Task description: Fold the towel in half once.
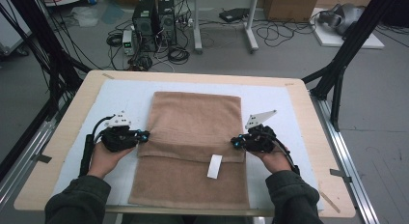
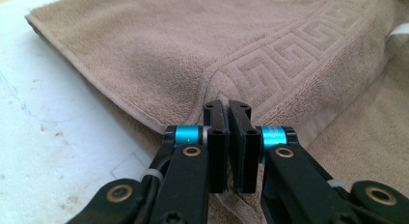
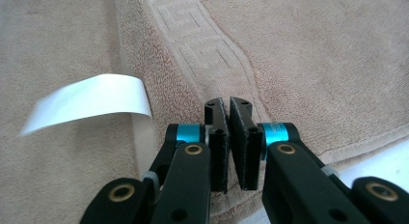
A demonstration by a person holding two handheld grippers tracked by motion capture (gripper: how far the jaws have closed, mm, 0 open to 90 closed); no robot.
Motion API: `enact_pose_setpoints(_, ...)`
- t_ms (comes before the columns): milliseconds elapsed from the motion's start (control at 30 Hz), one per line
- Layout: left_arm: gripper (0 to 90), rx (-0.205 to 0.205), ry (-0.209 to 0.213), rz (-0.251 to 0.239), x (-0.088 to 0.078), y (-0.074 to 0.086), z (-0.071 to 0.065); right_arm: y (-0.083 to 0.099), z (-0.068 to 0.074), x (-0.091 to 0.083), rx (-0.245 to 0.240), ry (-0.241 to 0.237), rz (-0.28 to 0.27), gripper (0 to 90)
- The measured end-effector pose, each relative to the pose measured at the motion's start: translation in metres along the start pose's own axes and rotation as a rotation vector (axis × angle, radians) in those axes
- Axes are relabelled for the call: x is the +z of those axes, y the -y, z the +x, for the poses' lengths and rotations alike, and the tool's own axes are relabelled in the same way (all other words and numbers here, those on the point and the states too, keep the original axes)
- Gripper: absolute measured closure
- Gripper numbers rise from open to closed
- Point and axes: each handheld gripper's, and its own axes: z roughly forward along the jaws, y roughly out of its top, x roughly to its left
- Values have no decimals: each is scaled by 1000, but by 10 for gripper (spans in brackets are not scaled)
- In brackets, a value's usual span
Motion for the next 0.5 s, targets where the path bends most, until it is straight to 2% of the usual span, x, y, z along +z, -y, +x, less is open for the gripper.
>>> enact_pose_setpoints(67,856,17,-3,42,7,4,-2,3,-1,4,3,-6,25,852)
enact_pose_setpoints(167,853,38,-13,109,21,13,-6,15,-2,21,14,1,90,852)
enact_pose_setpoints(233,852,48,-14,147,29,18,-6,24,-4,28,32,-1,79,853)
enact_pose_setpoints(300,852,24,-7,123,29,19,-4,27,-5,27,48,-5,54,854)
enact_pose_setpoints(400,853,10,-5,88,22,17,-3,24,-3,23,27,1,53,856)
enact_pose_setpoints(500,854,0,-5,41,14,14,-4,18,-3,15,26,-2,26,856)
